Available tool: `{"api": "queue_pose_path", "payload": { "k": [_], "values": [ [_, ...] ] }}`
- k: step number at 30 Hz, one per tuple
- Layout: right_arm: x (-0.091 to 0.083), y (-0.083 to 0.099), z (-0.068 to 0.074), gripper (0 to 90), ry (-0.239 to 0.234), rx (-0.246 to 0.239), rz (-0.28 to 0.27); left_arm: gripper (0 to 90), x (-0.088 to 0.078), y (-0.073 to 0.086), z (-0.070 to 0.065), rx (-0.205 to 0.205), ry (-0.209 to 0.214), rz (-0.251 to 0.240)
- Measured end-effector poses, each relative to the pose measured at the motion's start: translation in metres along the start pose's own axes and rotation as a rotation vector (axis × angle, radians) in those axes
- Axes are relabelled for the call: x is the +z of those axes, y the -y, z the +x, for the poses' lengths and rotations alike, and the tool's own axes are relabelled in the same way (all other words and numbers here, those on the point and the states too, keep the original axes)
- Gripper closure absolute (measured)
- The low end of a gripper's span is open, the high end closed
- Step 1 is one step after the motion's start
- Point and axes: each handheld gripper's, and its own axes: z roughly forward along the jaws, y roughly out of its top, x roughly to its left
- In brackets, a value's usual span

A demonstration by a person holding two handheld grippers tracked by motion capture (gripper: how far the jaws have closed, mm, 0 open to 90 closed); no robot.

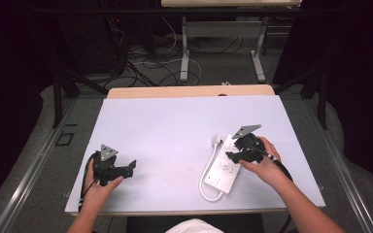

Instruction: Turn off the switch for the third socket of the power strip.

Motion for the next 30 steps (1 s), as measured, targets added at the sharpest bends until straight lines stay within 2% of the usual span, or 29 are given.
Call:
{"api": "queue_pose_path", "payload": {
  "k": [8,9,11,15,16,17,20,23,25,28,30],
  "values": [
    [0.006,-0.005,-0.002,53.2,-0.026,-0.006,0.032,6.1,0.0,0.0,0.0,0.001,0.0,0.001],
    [0.007,-0.006,-0.002,53.9,-0.031,-0.002,0.058,6.2,0.0,0.0,0.0,0.0,0.001,0.001],
    [0.008,-0.007,-0.003,55.9,-0.04,-0.014,0.063,6.2,0.0,0.0,0.0,-0.005,0.003,0.003],
    [0.012,-0.008,-0.005,58.3,-0.032,-0.018,0.076,6.3,0.0,0.0,0.0,0.0,0.0,0.002],
    [0.014,-0.009,-0.004,61.4,-0.041,-0.009,0.087,6.3,0.0,0.0,0.0,0.008,0.001,0.009],
    [0.014,-0.01,-0.006,62.1,-0.037,-0.03,0.092,6.3,0.0,0.0,0.0,0.008,0.002,0.009],
    [0.019,-0.011,-0.007,63.8,-0.031,-0.039,0.092,6.4,0.0,0.0,0.0,0.009,0.002,0.009],
    [0.021,-0.013,-0.01,65.1,-0.049,-0.02,0.124,6.4,0.0,0.0,0.0,0.01,0.002,0.009],
    [0.023,-0.014,-0.011,66.1,-0.029,-0.011,0.109,6.5,0.0,0.0,0.0,0.009,0.002,0.009],
    [0.025,-0.015,-0.015,68.3,-0.032,-0.014,0.094,6.5,0.001,0.0,0.0,0.01,0.003,0.009],
    [0.025,-0.016,-0.017,69.9,-0.039,-0.01,0.105,6.6,0.001,0.0,0.0,0.009,0.003,0.01]
  ]
}}
